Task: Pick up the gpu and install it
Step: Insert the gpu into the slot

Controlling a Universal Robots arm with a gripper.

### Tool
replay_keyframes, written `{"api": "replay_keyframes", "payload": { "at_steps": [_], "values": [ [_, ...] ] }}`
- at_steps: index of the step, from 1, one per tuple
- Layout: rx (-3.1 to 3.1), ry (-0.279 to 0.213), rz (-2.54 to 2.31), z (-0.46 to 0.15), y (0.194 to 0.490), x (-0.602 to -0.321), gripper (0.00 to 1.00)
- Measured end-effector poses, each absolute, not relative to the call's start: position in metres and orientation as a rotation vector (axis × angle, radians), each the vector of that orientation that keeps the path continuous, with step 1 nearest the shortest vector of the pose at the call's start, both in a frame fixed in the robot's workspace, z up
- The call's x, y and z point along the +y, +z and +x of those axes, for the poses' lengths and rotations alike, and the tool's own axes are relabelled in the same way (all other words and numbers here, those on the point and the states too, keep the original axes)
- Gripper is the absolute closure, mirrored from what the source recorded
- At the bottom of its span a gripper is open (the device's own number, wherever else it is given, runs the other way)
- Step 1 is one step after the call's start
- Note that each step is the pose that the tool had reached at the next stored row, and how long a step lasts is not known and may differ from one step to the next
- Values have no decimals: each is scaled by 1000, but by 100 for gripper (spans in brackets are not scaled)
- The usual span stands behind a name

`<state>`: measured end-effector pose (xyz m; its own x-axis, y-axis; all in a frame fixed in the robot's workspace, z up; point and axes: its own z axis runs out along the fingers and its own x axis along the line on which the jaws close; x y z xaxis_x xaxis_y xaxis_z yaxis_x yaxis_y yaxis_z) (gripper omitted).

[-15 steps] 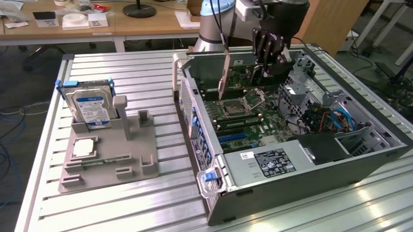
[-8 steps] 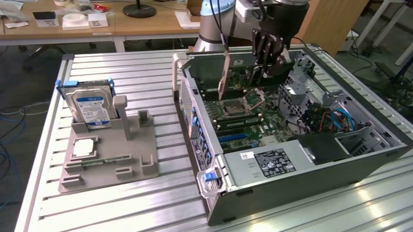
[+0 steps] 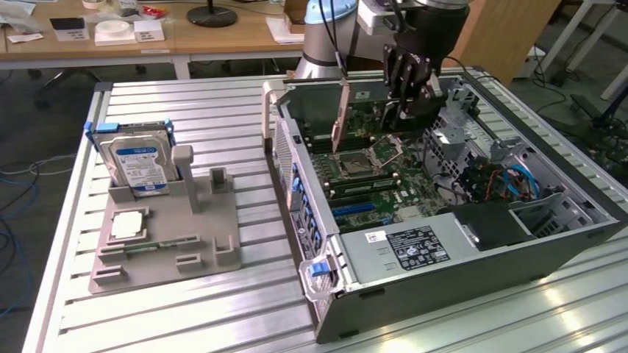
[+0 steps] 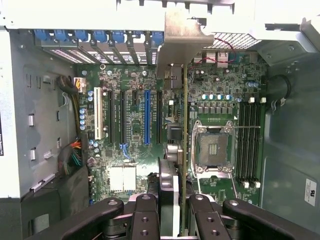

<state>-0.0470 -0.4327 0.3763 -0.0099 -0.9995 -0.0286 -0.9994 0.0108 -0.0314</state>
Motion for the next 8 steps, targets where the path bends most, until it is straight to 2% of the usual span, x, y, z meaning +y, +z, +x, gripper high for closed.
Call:
{"api": "replay_keyframes", "payload": {
  "at_steps": [8],
  "values": [
    [2203, -3, -2180, -47, 375, -433, 72]
  ]
}}
